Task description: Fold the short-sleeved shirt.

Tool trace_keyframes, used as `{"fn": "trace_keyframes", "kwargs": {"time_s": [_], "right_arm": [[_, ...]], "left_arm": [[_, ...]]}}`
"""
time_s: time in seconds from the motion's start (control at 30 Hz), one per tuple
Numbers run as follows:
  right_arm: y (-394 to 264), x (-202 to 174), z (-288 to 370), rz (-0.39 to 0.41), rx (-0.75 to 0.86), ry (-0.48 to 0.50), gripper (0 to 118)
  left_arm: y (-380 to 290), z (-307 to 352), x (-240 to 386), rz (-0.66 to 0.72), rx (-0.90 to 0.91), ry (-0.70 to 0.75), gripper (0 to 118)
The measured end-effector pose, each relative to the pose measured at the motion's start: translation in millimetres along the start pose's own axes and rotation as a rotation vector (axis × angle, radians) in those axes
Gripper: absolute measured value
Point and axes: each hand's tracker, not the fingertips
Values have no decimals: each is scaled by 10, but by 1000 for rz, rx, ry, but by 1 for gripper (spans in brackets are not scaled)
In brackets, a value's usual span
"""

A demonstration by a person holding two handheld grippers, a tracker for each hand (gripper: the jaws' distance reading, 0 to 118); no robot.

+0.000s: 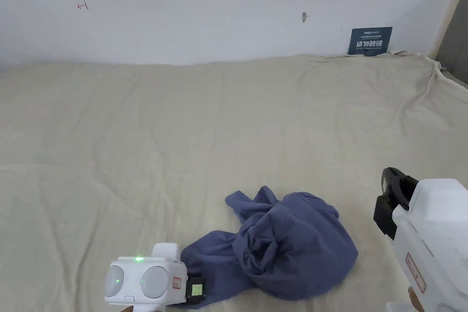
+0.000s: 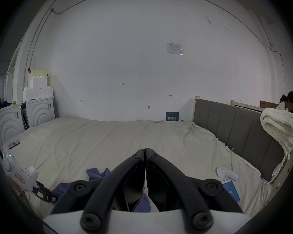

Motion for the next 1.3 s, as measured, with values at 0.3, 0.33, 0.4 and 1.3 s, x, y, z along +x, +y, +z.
{"fn": "trace_keyframes", "kwargs": {"time_s": [0.3, 0.33, 0.4, 1.3], "right_arm": [[-15, -14, -18, -6, -7, 7, 1], [-15, -14, -16, -6, -8, 7, 1], [-18, -12, -9, -8, -8, 8, 1], [-650, 167, -1838, -79, -583, 98, 42]], "left_arm": [[-44, -139, -5, 2, -54, 65, 75], [-44, -126, 8, -7, -45, 45, 73], [-26, -90, 35, -28, -47, 50, 62], [323, 497, -104, 24, 223, -120, 0]]}}
